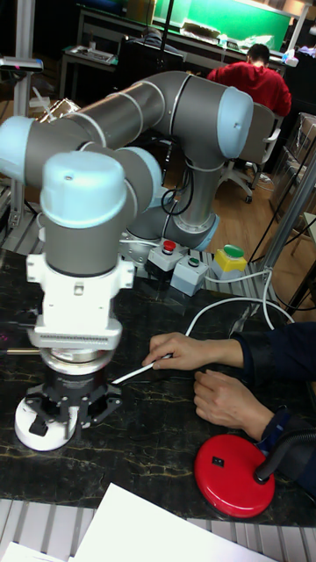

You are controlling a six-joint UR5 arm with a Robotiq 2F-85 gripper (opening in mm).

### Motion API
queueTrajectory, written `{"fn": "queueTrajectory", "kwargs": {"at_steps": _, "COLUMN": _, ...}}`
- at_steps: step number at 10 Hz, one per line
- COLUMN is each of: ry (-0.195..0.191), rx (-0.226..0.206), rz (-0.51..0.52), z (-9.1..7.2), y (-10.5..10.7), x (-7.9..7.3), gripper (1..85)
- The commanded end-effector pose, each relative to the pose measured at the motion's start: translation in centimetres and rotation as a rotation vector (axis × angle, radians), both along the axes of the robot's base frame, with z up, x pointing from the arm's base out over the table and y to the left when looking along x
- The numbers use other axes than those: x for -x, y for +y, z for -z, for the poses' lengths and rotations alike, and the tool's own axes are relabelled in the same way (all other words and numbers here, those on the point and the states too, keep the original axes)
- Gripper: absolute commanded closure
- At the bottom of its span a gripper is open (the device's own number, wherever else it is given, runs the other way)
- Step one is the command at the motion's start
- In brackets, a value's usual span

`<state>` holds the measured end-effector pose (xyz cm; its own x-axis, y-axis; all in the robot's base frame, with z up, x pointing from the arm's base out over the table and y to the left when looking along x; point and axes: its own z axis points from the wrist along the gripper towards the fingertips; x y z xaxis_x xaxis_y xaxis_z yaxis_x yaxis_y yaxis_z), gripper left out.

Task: Plug in the power cord of the desk lamp, turn on the socket, and light up the desk lamp

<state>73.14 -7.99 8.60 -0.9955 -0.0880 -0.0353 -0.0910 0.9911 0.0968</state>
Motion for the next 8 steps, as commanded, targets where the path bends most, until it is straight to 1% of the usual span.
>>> {"fn": "queueTrajectory", "kwargs": {"at_steps": 1, "ry": 0.157, "rx": 0.039, "rz": -0.036, "z": -0.4, "y": 0.5, "x": 4.5, "gripper": 84.7}}
{"fn": "queueTrajectory", "kwargs": {"at_steps": 2, "ry": 0.219, "rx": 0.073, "rz": -0.064, "z": -0.4, "y": -0.1, "x": 6.2, "gripper": 84.7}}
{"fn": "queueTrajectory", "kwargs": {"at_steps": 3, "ry": 0.266, "rx": 0.135, "rz": -0.079, "z": -0.3, "y": -1.3, "x": 7.5, "gripper": 84.7}}
{"fn": "queueTrajectory", "kwargs": {"at_steps": 4, "ry": 0.273, "rx": 0.202, "rz": -0.103, "z": 0.5, "y": -3.0, "x": 8.1, "gripper": 84.7}}
{"fn": "queueTrajectory", "kwargs": {"at_steps": 6, "ry": 0.238, "rx": 0.201, "rz": -0.128, "z": 2.8, "y": -3.2, "x": 8.3, "gripper": 84.7}}
{"fn": "queueTrajectory", "kwargs": {"at_steps": 7, "ry": 0.232, "rx": 0.258, "rz": -0.191, "z": 3.0, "y": -4.4, "x": 8.0, "gripper": 84.7}}
{"fn": "queueTrajectory", "kwargs": {"at_steps": 8, "ry": 0.225, "rx": 0.324, "rz": -0.249, "z": 2.7, "y": -5.4, "x": 7.1, "gripper": 84.7}}
